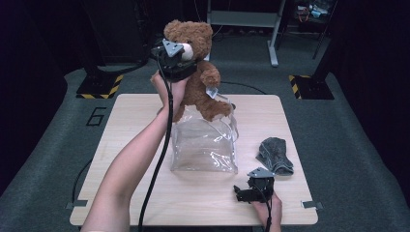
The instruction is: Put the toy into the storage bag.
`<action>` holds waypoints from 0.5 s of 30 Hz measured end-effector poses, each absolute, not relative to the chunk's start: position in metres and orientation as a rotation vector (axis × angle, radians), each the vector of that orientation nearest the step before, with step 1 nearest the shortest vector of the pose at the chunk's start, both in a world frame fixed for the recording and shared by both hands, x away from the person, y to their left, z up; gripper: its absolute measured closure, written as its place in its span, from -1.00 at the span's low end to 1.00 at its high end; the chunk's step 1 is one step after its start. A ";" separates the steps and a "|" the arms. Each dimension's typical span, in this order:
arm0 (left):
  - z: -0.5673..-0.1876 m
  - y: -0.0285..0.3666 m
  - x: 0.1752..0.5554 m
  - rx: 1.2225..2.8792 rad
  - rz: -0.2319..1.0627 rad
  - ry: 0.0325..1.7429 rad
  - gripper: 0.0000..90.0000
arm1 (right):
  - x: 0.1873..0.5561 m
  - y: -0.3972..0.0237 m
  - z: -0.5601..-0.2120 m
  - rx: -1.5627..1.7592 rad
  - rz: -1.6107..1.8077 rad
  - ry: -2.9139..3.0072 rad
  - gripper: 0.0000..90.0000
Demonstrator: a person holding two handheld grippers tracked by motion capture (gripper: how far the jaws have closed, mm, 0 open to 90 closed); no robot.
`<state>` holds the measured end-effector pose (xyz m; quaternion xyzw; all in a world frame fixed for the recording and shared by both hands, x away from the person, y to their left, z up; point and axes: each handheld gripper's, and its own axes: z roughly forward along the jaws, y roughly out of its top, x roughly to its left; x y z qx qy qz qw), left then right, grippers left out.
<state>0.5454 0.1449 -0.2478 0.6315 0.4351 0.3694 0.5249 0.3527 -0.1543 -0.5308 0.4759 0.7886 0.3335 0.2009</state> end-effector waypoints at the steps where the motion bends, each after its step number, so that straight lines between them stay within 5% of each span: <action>1: -0.248 0.149 0.546 1.497 0.872 1.051 -0.02 | 0.353 -0.154 -0.531 1.330 0.932 2.204 -1.00; 15: -0.254 0.152 0.537 1.501 0.952 1.016 -0.04 | 0.353 -0.154 -0.531 1.330 0.932 2.203 -1.00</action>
